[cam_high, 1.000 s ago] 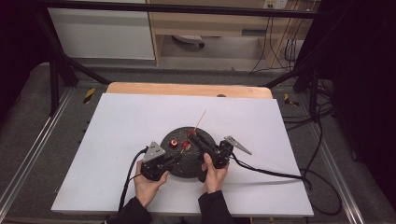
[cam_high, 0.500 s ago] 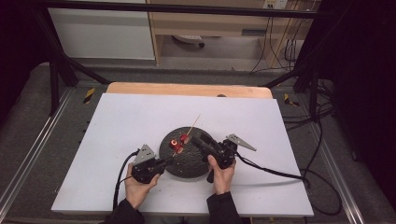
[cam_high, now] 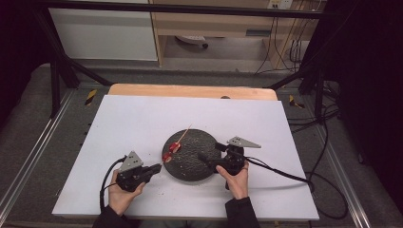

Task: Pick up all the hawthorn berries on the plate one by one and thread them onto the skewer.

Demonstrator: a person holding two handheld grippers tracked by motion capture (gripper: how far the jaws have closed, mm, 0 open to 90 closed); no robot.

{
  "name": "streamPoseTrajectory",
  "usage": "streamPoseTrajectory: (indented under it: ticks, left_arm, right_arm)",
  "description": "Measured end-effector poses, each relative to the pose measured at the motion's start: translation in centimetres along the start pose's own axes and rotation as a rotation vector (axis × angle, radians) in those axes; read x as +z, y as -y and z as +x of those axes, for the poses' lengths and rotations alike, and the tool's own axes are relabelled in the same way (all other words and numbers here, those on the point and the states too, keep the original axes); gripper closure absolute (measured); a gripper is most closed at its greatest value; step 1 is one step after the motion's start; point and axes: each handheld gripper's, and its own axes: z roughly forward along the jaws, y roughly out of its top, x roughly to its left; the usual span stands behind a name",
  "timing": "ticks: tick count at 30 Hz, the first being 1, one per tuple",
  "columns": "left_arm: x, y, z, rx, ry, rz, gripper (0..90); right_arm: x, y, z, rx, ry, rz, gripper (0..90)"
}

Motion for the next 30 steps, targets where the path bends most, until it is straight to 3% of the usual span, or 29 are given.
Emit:
streamPoseTrajectory:
  ticks: [6, 16, 30]
  left_arm:
    - [-1.4, 1.0, 1.1, -0.011, -0.006, 0.015, 88.4]
    - [-3.1, 2.5, 2.6, -0.036, -0.025, 0.026, 88.4]
    - [-3.9, 3.2, 3.6, -0.047, -0.042, 0.037, 88.4]
  right_arm:
    - [-0.1, 0.3, -0.2, -0.067, 0.020, 0.088, 3.3]
    - [0.2, -0.1, 0.0, -0.106, 0.039, 0.184, 2.3]
    - [3.3, -2.5, 2.1, -0.191, 0.040, 0.322, 0.7]
